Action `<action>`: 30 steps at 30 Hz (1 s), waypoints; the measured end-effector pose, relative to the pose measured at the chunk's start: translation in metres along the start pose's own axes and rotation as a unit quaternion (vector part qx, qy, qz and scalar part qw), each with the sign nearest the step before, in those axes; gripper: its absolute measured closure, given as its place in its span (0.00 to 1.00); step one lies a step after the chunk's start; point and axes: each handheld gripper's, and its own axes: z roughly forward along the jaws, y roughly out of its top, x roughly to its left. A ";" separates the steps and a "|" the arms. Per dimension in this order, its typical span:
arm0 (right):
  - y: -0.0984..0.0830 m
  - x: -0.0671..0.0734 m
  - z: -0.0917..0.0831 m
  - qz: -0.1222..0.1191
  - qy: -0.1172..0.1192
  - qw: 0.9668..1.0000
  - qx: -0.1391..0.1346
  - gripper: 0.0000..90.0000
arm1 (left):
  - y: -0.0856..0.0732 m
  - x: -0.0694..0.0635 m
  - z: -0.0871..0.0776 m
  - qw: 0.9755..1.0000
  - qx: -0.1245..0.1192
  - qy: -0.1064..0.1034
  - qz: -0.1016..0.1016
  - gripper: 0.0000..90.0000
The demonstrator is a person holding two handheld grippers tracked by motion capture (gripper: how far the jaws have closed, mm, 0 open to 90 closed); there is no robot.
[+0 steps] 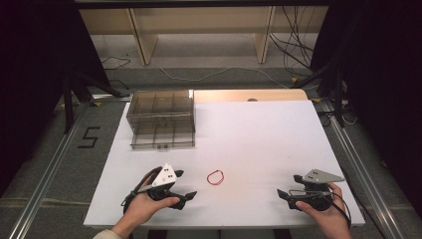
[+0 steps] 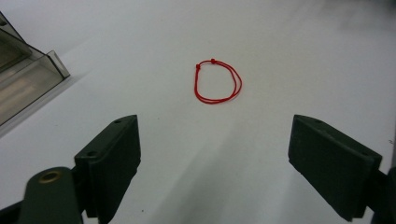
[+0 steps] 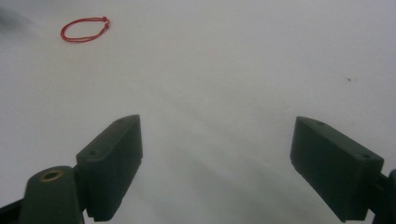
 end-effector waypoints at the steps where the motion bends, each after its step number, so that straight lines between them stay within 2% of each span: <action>1: 0.000 0.000 0.000 0.000 -0.001 1.000 0.000 0.20 | 0.002 0.000 0.002 1.000 0.001 0.001 -0.003 0.20; 5: 0.000 0.001 0.001 -0.002 -0.001 1.000 -0.001 0.19 | 0.009 0.000 0.010 1.000 0.003 0.011 -0.011 0.25; 7: 0.000 0.002 0.000 -0.001 -0.002 1.000 0.001 0.20 | 0.012 -0.001 0.012 1.000 0.000 0.005 -0.015 0.26; 15: 0.000 0.003 0.001 -0.001 -0.004 1.000 0.004 0.19 | 0.015 0.000 0.018 1.000 0.006 0.009 -0.016 0.33; 24: 0.000 0.003 0.001 -0.002 -0.003 1.000 0.002 0.19 | 0.021 0.000 0.025 1.000 0.004 0.009 -0.011 0.33; 25: 0.000 0.003 0.001 -0.004 -0.002 1.000 0.000 0.19 | 0.021 0.000 0.026 1.000 0.004 0.009 -0.011 0.38; 30: 0.000 0.003 0.002 -0.006 -0.002 1.000 0.003 0.19 | 0.027 0.001 0.036 1.000 0.014 0.014 -0.013 0.45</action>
